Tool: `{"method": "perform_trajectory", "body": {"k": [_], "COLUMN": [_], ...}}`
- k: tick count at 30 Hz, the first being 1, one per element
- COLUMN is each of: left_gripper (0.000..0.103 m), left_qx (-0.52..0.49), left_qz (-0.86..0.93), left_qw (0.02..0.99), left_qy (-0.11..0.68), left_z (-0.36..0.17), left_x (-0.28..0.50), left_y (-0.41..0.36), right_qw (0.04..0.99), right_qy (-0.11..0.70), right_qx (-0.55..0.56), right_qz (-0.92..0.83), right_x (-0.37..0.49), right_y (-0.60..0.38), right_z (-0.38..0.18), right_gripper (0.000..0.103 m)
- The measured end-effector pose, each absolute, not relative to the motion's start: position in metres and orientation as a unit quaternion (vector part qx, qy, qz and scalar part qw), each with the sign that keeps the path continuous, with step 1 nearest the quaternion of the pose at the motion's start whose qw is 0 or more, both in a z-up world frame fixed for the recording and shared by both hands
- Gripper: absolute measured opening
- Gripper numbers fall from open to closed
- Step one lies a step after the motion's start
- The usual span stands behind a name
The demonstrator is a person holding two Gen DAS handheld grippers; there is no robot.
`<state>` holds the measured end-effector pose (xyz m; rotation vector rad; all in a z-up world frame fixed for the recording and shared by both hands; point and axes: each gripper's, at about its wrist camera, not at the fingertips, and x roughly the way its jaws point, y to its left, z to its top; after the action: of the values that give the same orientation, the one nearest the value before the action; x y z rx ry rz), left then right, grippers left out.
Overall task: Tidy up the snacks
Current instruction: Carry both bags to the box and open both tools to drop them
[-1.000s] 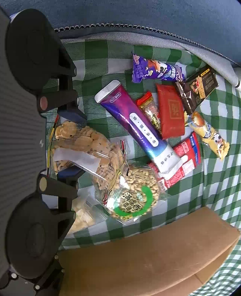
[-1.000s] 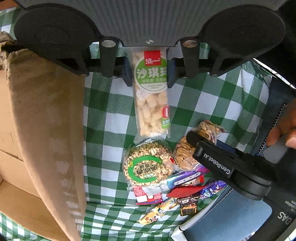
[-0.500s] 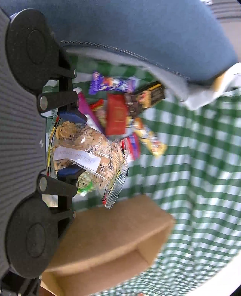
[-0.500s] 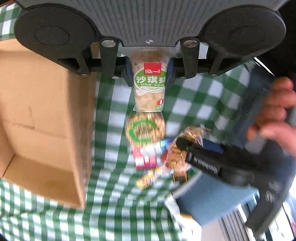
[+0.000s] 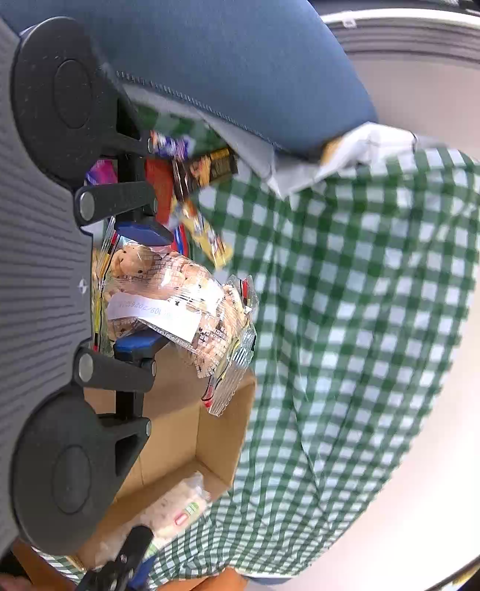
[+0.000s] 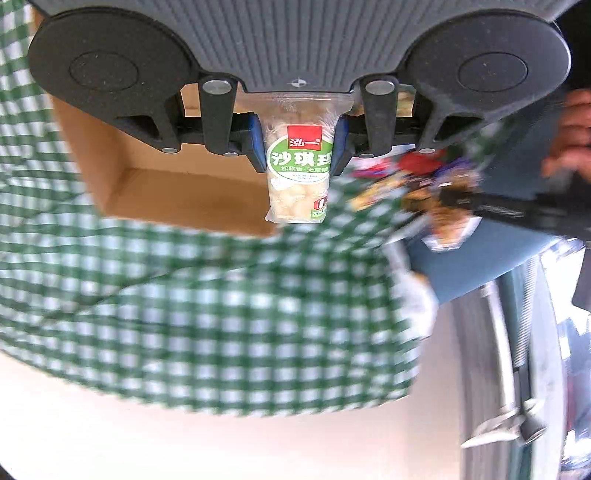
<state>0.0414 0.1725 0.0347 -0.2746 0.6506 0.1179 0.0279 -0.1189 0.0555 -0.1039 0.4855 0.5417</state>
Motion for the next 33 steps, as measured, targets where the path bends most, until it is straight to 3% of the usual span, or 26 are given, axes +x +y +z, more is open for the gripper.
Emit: {"method": "perform_trajectory", "body": {"k": [11,12,13,23,24,25,26,28,33], "left_gripper": [0.054,0.054,0.054,0.054,0.054,0.056,0.067,0.084,0.085], "left_qx": [-0.096,-0.093,-0.089,-0.091,-0.093,-0.095,-0.097,-0.108,-0.146], "left_qz": [-0.016,-0.021,-0.028,-0.097,-0.108,-0.119,-0.128,-0.144,-0.114], "left_qw": [0.958,0.959,0.96,0.953,0.95,0.946,0.943,0.936,0.936], "left_qy": [0.269,0.267,0.263,0.273,0.28,0.287,0.293,0.301,0.301], "left_z": [0.032,0.031,0.03,0.022,0.02,0.019,0.018,0.015,0.013], "left_x": [0.047,0.047,0.046,0.048,0.05,0.051,0.053,0.055,0.059], "left_y": [0.089,0.082,0.075,0.051,0.049,0.047,0.046,0.045,0.06], "right_qw": [0.966,0.966,0.966,0.964,0.964,0.965,0.965,0.965,0.952], "right_qy": [0.225,0.227,0.23,0.25,0.25,0.25,0.253,0.26,0.305], "right_qx": [-0.004,-0.001,0.001,0.013,0.016,0.014,0.01,0.001,0.021], "right_qz": [0.131,0.123,0.12,0.094,0.089,0.082,0.073,0.039,-0.019], "right_x": [0.037,0.037,0.038,0.046,0.046,0.047,0.05,0.055,0.07], "right_y": [-0.211,-0.217,-0.22,-0.239,-0.239,-0.238,-0.237,-0.235,-0.248], "right_z": [0.029,0.027,0.025,0.013,0.013,0.013,0.012,0.01,-0.002], "right_gripper": [0.036,0.024,0.023,0.023,0.024,0.036,0.056,0.076,0.078]}}
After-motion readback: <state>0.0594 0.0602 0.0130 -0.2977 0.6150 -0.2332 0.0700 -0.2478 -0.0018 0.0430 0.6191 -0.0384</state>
